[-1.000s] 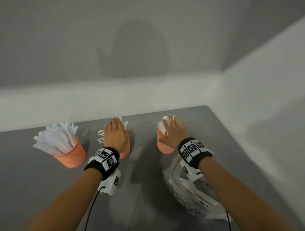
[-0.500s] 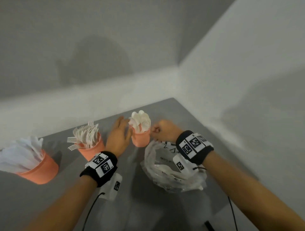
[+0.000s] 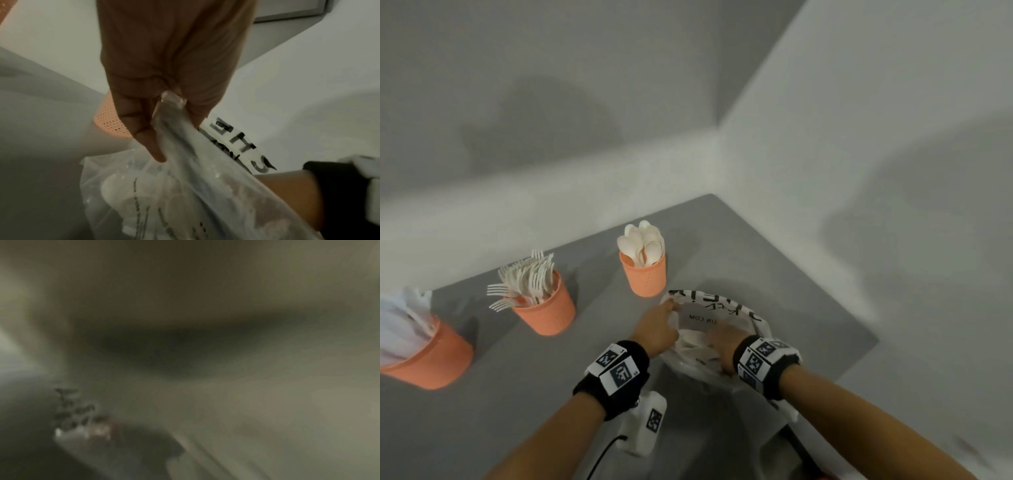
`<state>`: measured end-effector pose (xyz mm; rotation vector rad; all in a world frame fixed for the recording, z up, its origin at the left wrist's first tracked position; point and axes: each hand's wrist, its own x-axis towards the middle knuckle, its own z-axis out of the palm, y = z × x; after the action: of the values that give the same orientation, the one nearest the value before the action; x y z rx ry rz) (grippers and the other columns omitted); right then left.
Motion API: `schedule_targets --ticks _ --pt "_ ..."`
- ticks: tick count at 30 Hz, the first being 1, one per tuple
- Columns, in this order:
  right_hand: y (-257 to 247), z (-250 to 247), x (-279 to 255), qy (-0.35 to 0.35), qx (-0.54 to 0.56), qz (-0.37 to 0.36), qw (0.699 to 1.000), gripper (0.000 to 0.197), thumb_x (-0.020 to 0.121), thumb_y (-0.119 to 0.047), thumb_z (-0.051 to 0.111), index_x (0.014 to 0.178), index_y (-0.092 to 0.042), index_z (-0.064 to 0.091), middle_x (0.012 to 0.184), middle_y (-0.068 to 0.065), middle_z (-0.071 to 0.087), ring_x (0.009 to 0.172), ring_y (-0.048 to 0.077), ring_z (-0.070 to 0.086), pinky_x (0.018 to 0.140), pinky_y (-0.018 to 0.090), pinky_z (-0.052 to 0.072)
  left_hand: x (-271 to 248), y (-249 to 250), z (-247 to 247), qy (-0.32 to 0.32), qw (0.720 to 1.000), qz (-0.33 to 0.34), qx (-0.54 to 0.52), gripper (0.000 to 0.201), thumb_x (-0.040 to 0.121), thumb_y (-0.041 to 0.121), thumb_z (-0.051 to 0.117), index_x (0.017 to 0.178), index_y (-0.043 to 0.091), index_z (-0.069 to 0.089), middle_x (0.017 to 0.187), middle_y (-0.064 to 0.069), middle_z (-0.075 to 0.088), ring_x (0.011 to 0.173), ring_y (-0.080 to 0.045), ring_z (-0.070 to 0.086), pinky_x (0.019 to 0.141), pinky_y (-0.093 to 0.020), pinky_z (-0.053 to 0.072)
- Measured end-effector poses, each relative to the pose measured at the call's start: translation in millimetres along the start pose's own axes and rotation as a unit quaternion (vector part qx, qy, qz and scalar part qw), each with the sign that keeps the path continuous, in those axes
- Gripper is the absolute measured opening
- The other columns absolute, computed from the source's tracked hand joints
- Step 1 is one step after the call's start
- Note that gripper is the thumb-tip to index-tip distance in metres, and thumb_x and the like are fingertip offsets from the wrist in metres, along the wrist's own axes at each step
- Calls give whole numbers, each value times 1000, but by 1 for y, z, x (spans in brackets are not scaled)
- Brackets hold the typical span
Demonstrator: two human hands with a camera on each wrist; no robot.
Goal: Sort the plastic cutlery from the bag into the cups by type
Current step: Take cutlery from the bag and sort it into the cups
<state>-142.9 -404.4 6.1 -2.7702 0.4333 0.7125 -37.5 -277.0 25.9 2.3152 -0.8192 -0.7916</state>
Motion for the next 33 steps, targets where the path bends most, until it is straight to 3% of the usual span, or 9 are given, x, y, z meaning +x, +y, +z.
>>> schedule_targets --ticks 7,12,14,17,20,23,25,28,33 --pt "4 -13 14 -22 36 26 999 37 89 -27 57 120 -6 54 124 11 59 115 28 54 100 34 42 -8 10 -17 -2 1000 21 10 45 87 3 44 130 16 46 134 -10 48 120 -23 48 87 -21 35" --pt "1 -13 19 20 59 18 998 34 87 -32 59 113 -11 55 114 9 61 107 27 56 92 32 42 -8 15 -20 13 1000 22 13 44 86 1 43 127 14 49 133 -9 48 119 -23 48 89 -23 36" --pt "-3 -8 18 38 37 4 999 35 85 -29 62 114 -14 53 109 8 60 103 26 56 91 33 43 -8 14 -18 16 999 25 25 45 85 0 44 128 13 49 136 -8 47 123 -23 46 93 -22 34" --pt "-6 -4 18 48 70 9 996 25 92 -32 52 111 -15 55 93 0 51 92 18 50 83 27 36 -9 8 -14 5 999 10 42 48 83 1 45 129 16 47 136 -8 47 121 -24 48 94 -27 40" --pt "-6 -2 21 39 71 29 996 25 89 -35 56 104 -15 58 101 3 61 102 23 58 86 28 40 -12 3 -13 2 998 -2 67 49 83 3 48 130 17 45 134 -10 49 117 -26 51 92 -30 43" --pt "-4 -5 21 49 103 35 993 23 83 -33 64 100 -18 59 100 4 64 91 19 57 78 26 40 -14 3 -10 18 992 -3 127 49 86 4 48 133 15 41 131 -13 52 117 -29 52 94 -34 43" --pt "0 -9 20 61 128 29 989 24 86 -30 59 106 -16 60 106 5 65 96 20 57 79 25 39 -13 4 -9 32 989 -11 142 49 87 5 47 135 13 38 129 -14 53 116 -30 53 92 -34 43" --pt "2 -13 17 53 155 24 986 34 86 -26 58 119 -15 56 119 7 62 112 26 57 92 31 44 -9 6 -6 42 988 -24 147 50 88 8 48 135 10 33 125 -16 53 112 -31 55 86 -34 44" --pt "5 -21 5 75 196 -3 978 49 86 -22 60 133 -18 45 132 5 55 121 24 51 101 28 39 2 13 -11 41 995 -52 73 43 89 8 41 132 7 36 112 -17 56 94 -32 62 68 -34 49"
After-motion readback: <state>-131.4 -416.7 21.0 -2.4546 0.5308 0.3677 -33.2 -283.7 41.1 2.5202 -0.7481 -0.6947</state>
